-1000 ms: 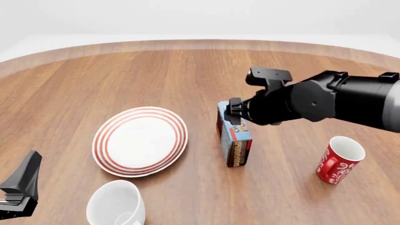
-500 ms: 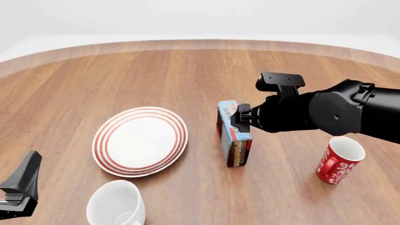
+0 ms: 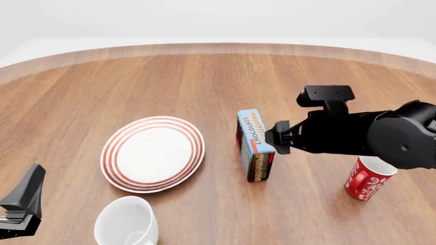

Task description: Pick up the white mug and put it on the plate, and put the chocolate pudding to the right of the plate.

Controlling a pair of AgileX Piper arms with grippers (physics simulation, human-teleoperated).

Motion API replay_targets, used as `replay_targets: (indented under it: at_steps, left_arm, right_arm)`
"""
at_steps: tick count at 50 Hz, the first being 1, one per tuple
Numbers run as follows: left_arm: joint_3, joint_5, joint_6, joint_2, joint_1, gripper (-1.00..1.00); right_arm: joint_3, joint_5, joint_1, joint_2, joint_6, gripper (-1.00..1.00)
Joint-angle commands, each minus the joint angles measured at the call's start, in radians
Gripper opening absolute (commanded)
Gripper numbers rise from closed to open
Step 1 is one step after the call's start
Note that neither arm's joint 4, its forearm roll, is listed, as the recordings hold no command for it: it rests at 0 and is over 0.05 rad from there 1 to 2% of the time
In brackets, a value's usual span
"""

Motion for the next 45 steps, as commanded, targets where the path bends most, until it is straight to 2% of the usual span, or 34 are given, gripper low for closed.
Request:
replay_targets:
  at_steps: [1,20,21,24,25,27,29,33,35,45]
  left_arm:
    - [0.0,0.0,0.0,0.0,0.0,1.0]
    - [0.0,0.0,0.0,0.0,0.0,1.0]
    - [0.0,0.0,0.0,0.0,0.0,1.0]
    - [0.0,0.0,0.0,0.0,0.0,1.0]
    - [0.0,0.0,0.0,0.0,0.0,1.0]
    - [0.0,0.0,0.0,0.0,0.0,1.0]
    - [0.0,0.0,0.0,0.0,0.0,1.0]
    - [0.0,0.0,0.0,0.0,0.0,1.0]
    - [0.0,0.0,0.0,0.0,0.0,1.0]
    - [0.0,0.0,0.0,0.0,0.0,1.0]
  right_arm:
    - [0.089,-0.038,-0.015,-0.094,-0.069,1.0]
    - [0.206,-0.092,-0.019,-0.201,-0.197,1.0]
    - [0.214,-0.095,-0.021,-0.208,-0.22,1.0]
    - [0.221,-0.097,-0.012,-0.214,-0.232,1.0]
    - [0.225,-0.098,-0.014,-0.222,-0.26,1.0]
    - [0.231,-0.101,0.002,-0.223,-0.253,1.0]
    - [0.242,-0.11,0.004,-0.231,-0.293,1.0]
    - [0.26,-0.124,0.008,-0.243,-0.31,1.0]
    - [0.283,-0.141,0.011,-0.253,-0.357,1.0]
    - [0.322,-0.185,0.069,-0.258,-0.399,1.0]
